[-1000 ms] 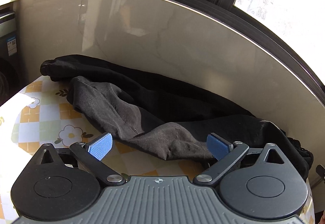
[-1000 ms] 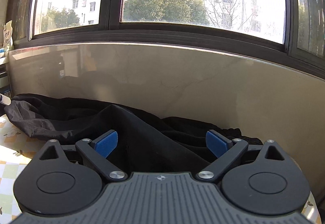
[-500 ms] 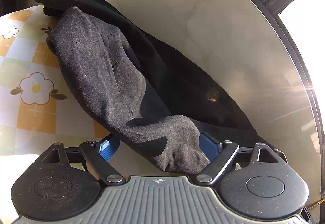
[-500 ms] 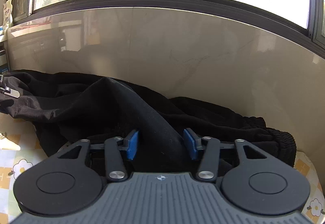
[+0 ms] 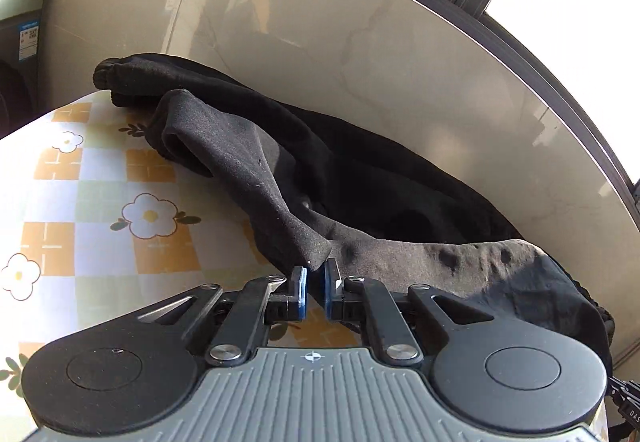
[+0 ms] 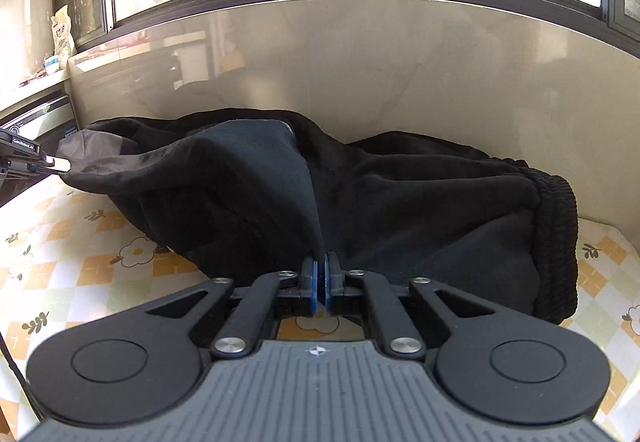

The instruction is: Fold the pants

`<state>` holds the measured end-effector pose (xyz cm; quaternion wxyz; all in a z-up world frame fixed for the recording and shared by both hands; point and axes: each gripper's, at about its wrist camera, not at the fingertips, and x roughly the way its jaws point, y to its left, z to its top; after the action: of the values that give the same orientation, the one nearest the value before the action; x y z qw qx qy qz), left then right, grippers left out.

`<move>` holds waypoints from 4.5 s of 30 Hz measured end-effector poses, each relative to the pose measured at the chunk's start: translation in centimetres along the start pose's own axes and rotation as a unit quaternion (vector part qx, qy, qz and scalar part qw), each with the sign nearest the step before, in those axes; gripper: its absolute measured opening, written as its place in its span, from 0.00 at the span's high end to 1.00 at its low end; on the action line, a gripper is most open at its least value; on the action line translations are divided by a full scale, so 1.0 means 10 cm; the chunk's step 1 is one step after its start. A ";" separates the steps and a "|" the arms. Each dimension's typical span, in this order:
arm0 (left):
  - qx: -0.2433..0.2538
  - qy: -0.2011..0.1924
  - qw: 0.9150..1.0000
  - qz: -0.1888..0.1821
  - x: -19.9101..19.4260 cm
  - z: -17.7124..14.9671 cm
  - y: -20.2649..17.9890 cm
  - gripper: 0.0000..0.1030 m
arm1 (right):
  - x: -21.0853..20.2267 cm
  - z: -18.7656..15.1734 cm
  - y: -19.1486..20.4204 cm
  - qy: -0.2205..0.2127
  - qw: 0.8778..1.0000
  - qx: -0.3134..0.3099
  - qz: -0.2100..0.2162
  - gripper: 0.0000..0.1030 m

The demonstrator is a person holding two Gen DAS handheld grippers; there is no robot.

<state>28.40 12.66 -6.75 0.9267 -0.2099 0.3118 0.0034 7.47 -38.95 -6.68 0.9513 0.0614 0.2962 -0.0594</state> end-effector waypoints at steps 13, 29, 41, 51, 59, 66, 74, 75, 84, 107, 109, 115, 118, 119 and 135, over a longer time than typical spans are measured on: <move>-0.017 0.005 1.000 0.001 -0.53 -0.37 0.45 0.92 | -0.39 -0.28 0.24 0.006 1.000 0.009 0.010 0.96; -0.041 -0.029 0.999 0.017 -0.35 -0.19 0.47 0.37 | -0.45 -0.28 0.39 -0.030 0.999 0.043 0.007 0.70; -0.079 -0.013 0.995 0.063 0.31 0.02 0.60 0.33 | -0.50 -0.41 0.20 -0.047 0.994 0.097 -0.027 0.48; -0.082 0.000 0.995 0.055 0.57 0.04 0.53 0.82 | -0.37 -0.53 0.14 -0.046 0.988 0.144 0.004 0.38; -0.008 -0.083 0.996 0.039 -0.04 -0.02 0.32 0.95 | -0.24 -0.49 0.16 -0.057 0.983 0.173 0.033 0.24; -0.002 -0.125 0.992 0.000 -0.81 -0.26 0.36 0.95 | -0.12 -0.46 0.09 -0.053 0.976 0.207 0.036 0.21; -0.005 -0.168 0.985 -0.022 -1.47 -0.68 0.36 0.95 | -0.02 -0.50 -0.15 -0.055 0.959 0.277 0.032 0.66; -0.006 -0.172 0.985 -0.024 -1.52 -0.71 0.36 0.95 | -0.03 -0.51 -0.19 -0.060 0.956 0.283 0.038 0.81; 0.005 -0.225 0.973 -0.051 -1.77 -0.62 0.15 0.95 | -0.66 -0.24 -0.23 -0.199 0.950 0.238 0.032 0.89; 0.010 -0.118 0.992 0.035 -0.05 0.44 -0.20 0.41 | 0.96 0.70 -0.25 -0.082 0.980 0.179 -0.006 0.49; 0.017 -0.101 0.995 0.019 -0.13 0.37 -0.22 0.37 | 0.81 0.62 -0.22 -0.082 0.983 0.161 0.002 0.49; 0.040 -0.044 0.997 -0.039 -0.39 0.13 -0.31 0.29 | 0.18 0.34 -0.20 -0.112 0.981 0.155 0.030 0.46; 0.035 -0.027 0.997 -0.058 -0.49 0.00 -0.30 0.24 | -0.08 0.19 -0.22 -0.125 0.979 0.162 0.018 0.43; 0.035 -0.021 0.997 -0.063 -0.52 -0.05 -0.30 0.24 | -0.12 0.13 -0.23 -0.124 0.979 0.161 0.007 0.41; -0.077 0.058 0.993 -0.072 -0.02 -0.39 -0.03 0.24 | -0.15 -0.62 -0.66 -0.096 0.930 0.354 0.002 0.26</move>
<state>26.01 10.88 -9.35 0.8860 -0.3019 0.3480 -0.0515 1.81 -44.41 -11.46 0.8915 0.3893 0.1633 -0.1642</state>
